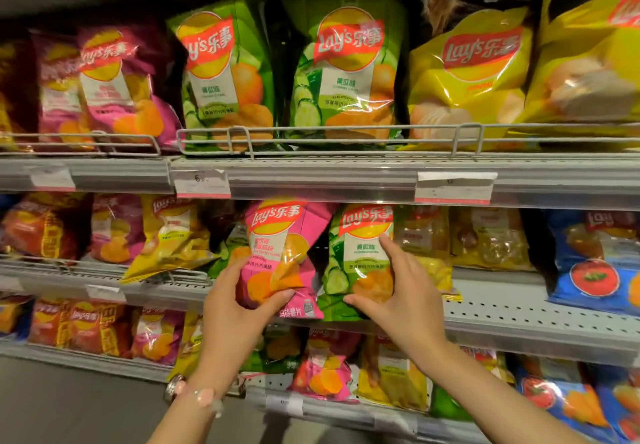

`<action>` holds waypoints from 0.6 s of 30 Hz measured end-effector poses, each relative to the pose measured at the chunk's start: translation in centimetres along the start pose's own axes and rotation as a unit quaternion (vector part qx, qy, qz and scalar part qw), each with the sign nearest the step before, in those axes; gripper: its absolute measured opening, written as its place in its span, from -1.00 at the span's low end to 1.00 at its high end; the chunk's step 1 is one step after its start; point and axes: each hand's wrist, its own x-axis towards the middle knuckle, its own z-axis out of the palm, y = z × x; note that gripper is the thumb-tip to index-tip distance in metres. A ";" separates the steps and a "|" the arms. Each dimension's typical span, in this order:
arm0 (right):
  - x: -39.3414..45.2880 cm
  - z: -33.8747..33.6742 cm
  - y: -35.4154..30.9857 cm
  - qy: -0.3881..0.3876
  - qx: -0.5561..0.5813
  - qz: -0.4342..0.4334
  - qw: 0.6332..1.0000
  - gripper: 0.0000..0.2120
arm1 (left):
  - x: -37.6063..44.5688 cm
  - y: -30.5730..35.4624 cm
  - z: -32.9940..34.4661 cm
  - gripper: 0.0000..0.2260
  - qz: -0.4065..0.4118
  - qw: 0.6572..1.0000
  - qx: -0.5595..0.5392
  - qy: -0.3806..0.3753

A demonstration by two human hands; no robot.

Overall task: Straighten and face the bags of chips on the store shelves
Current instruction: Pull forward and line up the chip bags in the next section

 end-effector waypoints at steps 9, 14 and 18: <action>3.8 7.0 -3.4 -0.023 -0.061 0.049 0.997 -0.10 | 0.4 -1.2 -2.0 -0.36 -0.020 1.000 -0.024 0.006; 4.1 8.9 -3.2 -0.038 -0.072 0.082 0.993 -0.12 | 0.4 -1.3 -2.1 -0.29 -0.020 0.999 -0.034 0.002; 4.5 9.3 -3.2 -0.068 -0.071 0.105 0.990 -0.12 | 0.3 -1.5 -2.2 -0.26 -0.021 0.999 -0.027 0.000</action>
